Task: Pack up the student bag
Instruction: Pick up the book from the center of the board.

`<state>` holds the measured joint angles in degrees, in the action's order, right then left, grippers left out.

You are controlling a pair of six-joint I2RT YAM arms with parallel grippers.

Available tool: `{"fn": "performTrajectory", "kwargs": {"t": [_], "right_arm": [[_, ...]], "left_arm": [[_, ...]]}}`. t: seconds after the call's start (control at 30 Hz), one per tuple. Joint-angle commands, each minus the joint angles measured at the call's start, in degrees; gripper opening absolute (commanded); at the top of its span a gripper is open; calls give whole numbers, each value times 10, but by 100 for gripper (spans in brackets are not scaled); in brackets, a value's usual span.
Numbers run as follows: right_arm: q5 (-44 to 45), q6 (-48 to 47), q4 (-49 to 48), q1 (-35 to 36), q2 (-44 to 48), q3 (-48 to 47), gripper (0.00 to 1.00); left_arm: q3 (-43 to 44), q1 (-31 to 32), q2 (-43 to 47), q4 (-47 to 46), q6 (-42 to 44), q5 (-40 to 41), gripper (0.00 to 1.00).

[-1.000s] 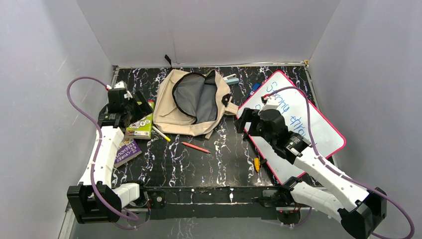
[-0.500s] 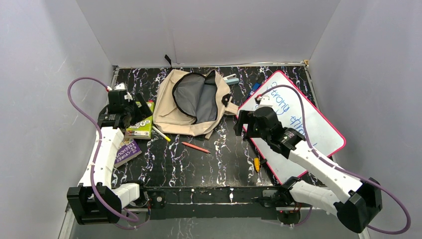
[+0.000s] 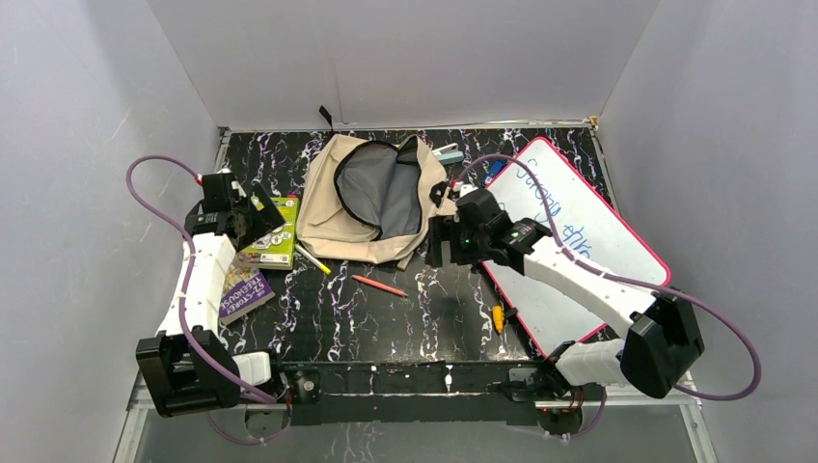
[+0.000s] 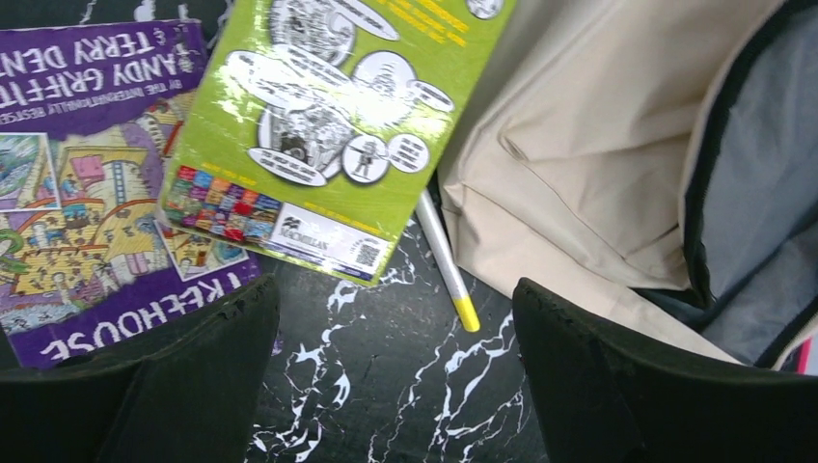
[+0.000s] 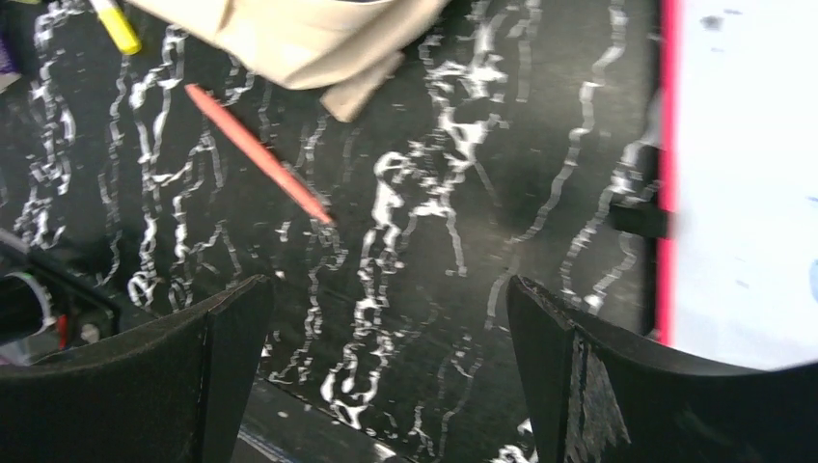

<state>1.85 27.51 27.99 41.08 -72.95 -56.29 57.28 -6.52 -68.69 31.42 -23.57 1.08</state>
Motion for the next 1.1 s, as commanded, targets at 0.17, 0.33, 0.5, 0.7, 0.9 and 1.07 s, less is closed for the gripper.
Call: {"fn": "performTrajectory", "kwargs": {"t": [0.17,0.33,0.5,0.7,0.9,1.07], "right_arm": [[-72,104,-163,102,-113,-115,99],[-73,189,-339,148,-187,-103,99],[-39,215,-397,201,-305,-185,99],[-25,263,-494,226,-414,-232,97],[-22,278,-521,226,-492,-279,96],[3,284,-522,226,-539,-321,95]], "left_arm": [[29,-87,-35,-23,5,-42,88],[30,-102,-51,-35,14,-43,88],[24,-111,-67,-42,27,-45,88],[22,-117,-101,-46,45,-62,86],[32,-121,-129,-47,48,-62,86],[45,-122,-155,-42,52,-67,84]]}}
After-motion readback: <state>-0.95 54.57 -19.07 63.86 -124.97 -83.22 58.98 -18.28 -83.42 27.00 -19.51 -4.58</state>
